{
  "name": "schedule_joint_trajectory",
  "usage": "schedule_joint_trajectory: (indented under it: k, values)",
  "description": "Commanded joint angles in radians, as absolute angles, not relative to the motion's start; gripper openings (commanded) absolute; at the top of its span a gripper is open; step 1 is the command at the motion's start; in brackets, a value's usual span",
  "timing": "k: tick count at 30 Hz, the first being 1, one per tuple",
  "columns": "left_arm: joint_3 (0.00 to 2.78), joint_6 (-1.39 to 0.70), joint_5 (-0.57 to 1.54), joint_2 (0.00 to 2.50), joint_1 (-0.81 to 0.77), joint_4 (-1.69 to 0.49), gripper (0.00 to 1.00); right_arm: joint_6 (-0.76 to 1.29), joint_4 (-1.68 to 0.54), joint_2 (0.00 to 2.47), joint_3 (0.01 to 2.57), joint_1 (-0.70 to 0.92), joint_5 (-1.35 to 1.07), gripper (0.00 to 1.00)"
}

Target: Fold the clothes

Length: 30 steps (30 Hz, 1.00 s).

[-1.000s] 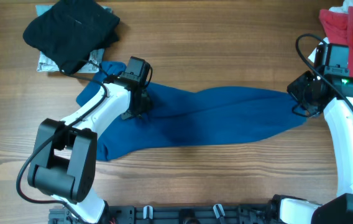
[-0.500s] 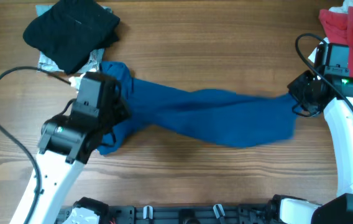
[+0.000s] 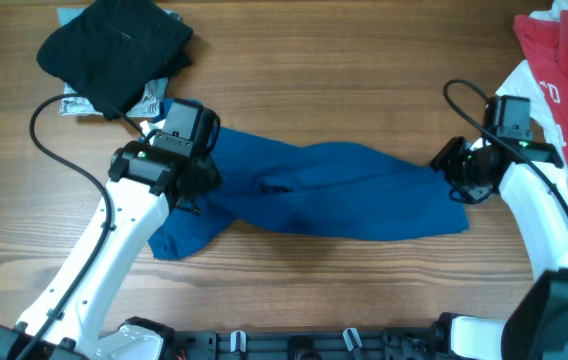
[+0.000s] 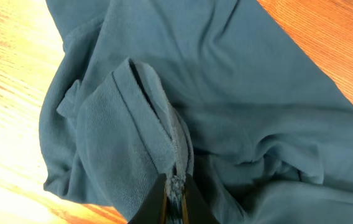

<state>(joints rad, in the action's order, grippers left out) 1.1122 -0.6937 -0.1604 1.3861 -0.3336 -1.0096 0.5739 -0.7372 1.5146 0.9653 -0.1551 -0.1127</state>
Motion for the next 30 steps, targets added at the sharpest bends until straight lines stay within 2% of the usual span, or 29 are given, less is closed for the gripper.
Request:
schedule_joint_trajectory:
  k: [1, 2, 4, 7, 9, 11, 19, 22, 26, 30]
  values:
    - [1.118, -0.689, -0.177, 1.404, -0.332, -1.010, 0.04, 0.550, -0.656, 1.595, 0.958, -0.154, -0.133, 0.61]
    - [1.118, -0.689, -0.177, 1.404, -0.332, -1.010, 0.04, 0.551, -0.627, 1.611, 0.958, -0.154, -0.140, 0.60]
    - [1.118, -0.689, -0.177, 1.405, -0.332, -1.011, 0.04, 0.543, -0.601, 1.630, 0.958, -0.154, -0.132, 0.47]
    - [1.118, -0.688, -0.177, 1.405, -0.332, -1.010, 0.04, 0.511, -0.562, 1.639, 0.958, -0.154, -0.128, 0.35]
    - [1.118, -0.688, -0.177, 1.405, -0.332, -1.011, 0.04, 0.503, -0.564, 1.646, 0.958, -0.154, -0.123, 0.38]
    - [1.118, -0.688, -0.177, 1.405, -0.332, -1.011, 0.04, 0.501, -0.643, 1.663, 0.957, -0.154, 0.023, 0.40]
    - [1.118, -0.688, -0.178, 1.405, -0.332, -1.011, 0.04, 0.516, -0.723, 1.662, 1.008, -0.154, -0.054, 0.47]
    - [1.118, -0.688, -0.177, 1.405, -0.332, -1.011, 0.04, 0.516, -0.728, 1.663, 1.006, -0.154, -0.053, 0.40]
    - [1.118, -0.688, -0.177, 1.405, -0.332, -1.011, 0.04, 0.516, -0.709, 1.665, 0.970, -0.154, -0.050, 0.40]
    - [1.118, -0.688, -0.177, 1.405, -0.332, -1.011, 0.04, 0.525, -0.645, 1.665, 0.940, -0.154, -0.051, 0.34]
